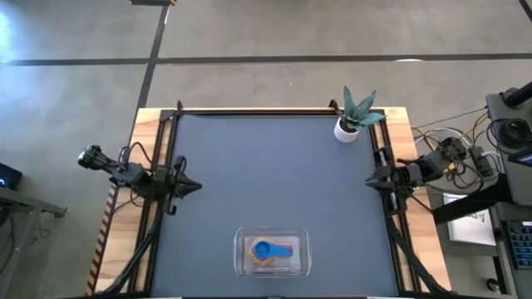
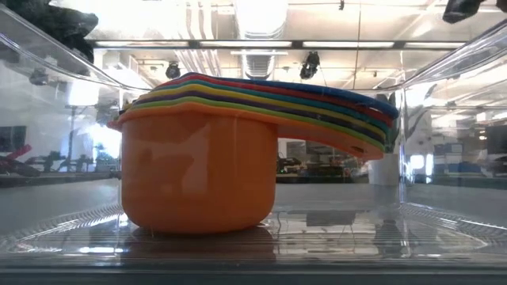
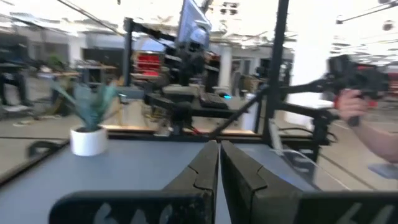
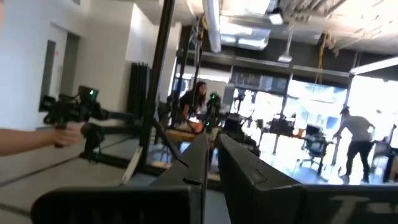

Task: Nest measuring cups in basket
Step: Return to Home Position

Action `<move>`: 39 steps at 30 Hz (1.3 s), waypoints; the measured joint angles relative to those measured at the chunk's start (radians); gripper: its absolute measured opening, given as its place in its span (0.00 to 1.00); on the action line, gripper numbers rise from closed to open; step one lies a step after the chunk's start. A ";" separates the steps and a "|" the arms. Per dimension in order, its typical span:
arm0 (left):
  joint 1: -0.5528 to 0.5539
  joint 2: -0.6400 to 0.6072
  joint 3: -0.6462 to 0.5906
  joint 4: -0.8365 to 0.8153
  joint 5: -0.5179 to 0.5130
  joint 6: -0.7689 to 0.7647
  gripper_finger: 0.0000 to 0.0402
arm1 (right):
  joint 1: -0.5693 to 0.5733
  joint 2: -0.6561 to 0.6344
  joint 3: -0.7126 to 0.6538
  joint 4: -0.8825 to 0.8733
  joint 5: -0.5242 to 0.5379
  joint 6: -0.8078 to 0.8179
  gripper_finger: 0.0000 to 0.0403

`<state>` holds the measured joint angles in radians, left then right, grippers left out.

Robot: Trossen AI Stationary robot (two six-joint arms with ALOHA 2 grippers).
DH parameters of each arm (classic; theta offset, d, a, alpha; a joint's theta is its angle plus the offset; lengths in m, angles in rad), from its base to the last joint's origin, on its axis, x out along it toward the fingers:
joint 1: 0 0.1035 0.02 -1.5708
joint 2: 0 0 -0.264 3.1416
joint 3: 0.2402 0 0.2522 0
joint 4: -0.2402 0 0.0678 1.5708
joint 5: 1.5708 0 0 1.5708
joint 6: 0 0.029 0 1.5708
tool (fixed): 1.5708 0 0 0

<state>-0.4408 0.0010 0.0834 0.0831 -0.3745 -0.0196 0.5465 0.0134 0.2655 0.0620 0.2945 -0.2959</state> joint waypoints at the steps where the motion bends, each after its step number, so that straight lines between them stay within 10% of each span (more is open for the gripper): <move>1: -0.001 -0.001 -0.006 0.001 0.017 -0.010 0.00 | 0.001 -0.003 -0.005 0.010 -0.007 0.008 0.07; 18: -0.002 0.008 -0.020 -0.177 -0.023 -0.357 0.00 | 0.001 -0.014 -0.135 0.033 -0.156 0.163 0.07; 30: -0.004 -0.002 -0.068 0.261 0.229 0.114 0.00 | 0.000 -0.014 -0.251 0.072 -0.215 0.201 0.07; 39: -0.004 0.018 -0.073 0.196 0.236 0.028 0.00 | 0.001 -0.014 -0.253 0.066 -0.306 0.229 0.07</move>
<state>-0.4444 0.0190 0.0101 0.2795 -0.1387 0.0085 0.5472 -0.0006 0.0128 0.1278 -0.0111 -0.0669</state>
